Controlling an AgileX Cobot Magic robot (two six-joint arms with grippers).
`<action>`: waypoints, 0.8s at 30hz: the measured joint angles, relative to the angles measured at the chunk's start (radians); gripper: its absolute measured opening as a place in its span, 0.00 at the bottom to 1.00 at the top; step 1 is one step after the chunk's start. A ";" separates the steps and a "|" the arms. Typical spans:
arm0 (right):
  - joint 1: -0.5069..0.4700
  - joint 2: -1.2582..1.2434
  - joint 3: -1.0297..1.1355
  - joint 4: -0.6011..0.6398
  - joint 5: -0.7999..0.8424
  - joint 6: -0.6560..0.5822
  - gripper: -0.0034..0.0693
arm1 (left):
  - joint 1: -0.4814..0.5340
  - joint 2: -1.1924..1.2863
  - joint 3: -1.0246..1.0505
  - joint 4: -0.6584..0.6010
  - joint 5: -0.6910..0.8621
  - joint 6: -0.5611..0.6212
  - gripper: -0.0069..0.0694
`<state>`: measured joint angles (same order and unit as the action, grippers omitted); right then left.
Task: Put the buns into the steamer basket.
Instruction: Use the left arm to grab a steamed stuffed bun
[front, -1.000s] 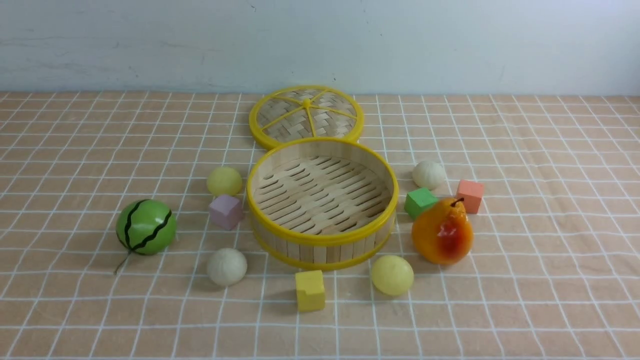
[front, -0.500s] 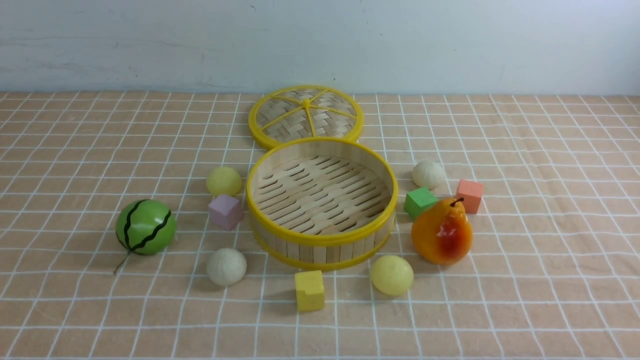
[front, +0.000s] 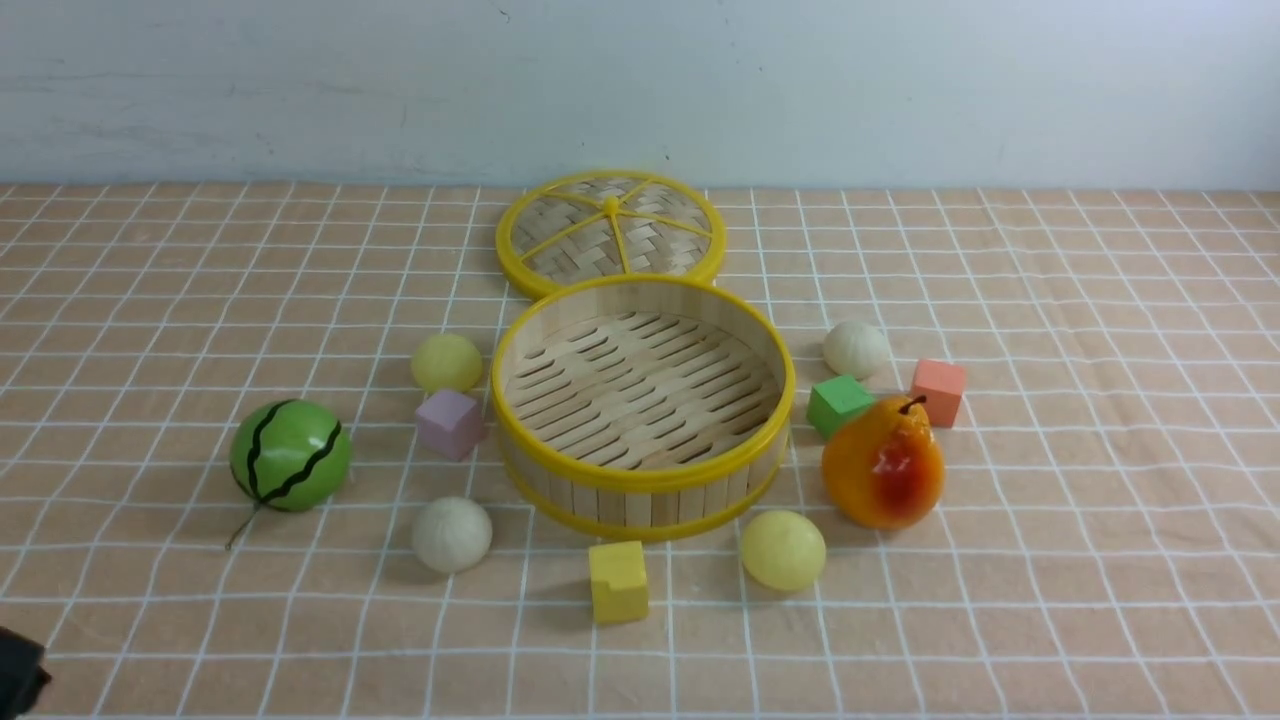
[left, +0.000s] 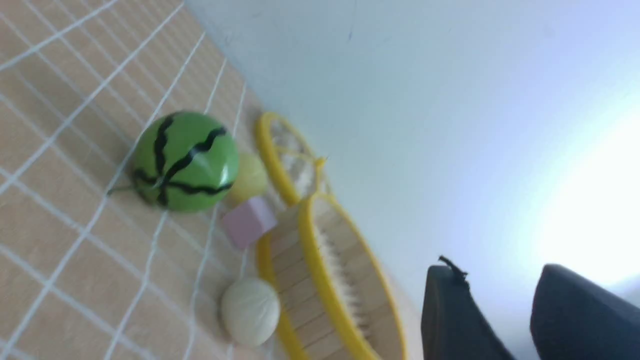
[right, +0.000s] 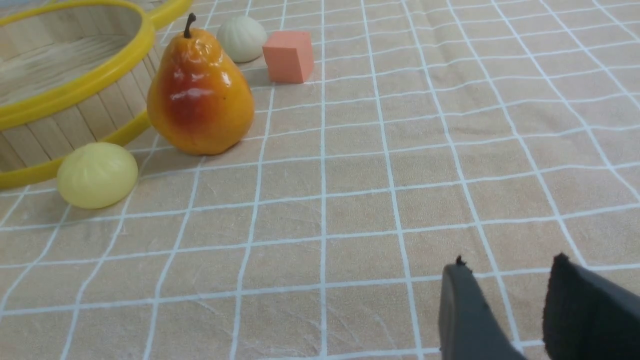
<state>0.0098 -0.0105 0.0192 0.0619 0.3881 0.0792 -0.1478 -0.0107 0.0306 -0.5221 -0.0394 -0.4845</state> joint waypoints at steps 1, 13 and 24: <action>0.000 0.000 0.000 0.000 0.000 0.000 0.38 | -0.001 0.000 -0.002 -0.024 -0.033 0.000 0.40; 0.000 0.000 0.000 0.000 0.000 0.000 0.38 | -0.018 0.404 -0.537 0.199 0.755 0.170 0.07; 0.000 0.000 0.000 0.000 0.000 0.000 0.38 | -0.132 1.179 -0.930 0.334 0.900 0.358 0.07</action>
<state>0.0098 -0.0105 0.0192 0.0619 0.3881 0.0792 -0.2801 1.1687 -0.8991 -0.1877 0.8601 -0.1260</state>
